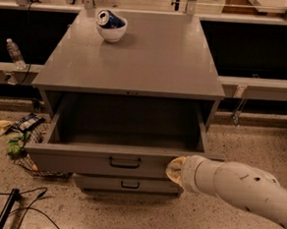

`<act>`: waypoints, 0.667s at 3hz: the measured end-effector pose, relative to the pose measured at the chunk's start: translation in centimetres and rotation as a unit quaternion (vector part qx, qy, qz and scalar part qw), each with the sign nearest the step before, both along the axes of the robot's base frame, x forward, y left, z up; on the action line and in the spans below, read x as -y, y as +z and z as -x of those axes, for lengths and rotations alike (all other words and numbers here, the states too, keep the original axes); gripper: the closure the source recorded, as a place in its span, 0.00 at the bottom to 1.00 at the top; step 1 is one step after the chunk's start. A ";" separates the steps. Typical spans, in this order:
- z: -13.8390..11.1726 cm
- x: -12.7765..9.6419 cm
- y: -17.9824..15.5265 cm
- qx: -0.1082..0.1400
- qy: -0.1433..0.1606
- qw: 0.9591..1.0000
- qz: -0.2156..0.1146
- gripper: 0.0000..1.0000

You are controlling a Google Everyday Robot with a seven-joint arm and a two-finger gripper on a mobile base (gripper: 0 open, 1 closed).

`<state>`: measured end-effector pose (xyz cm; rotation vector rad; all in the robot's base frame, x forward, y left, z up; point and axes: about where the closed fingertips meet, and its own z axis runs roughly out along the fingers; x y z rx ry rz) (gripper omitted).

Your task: Close top drawer

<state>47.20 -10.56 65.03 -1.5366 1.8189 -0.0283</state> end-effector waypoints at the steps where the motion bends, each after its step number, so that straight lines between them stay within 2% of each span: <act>1: -3.1 0.6 -0.2 0.019 -0.002 1.000 0.015 1.00; 2: -6.1 1.7 -0.9 0.018 -0.004 1.000 0.021 1.00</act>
Offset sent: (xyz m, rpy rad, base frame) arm 0.1179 -0.0362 -0.0239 -0.0409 -0.0212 -0.0217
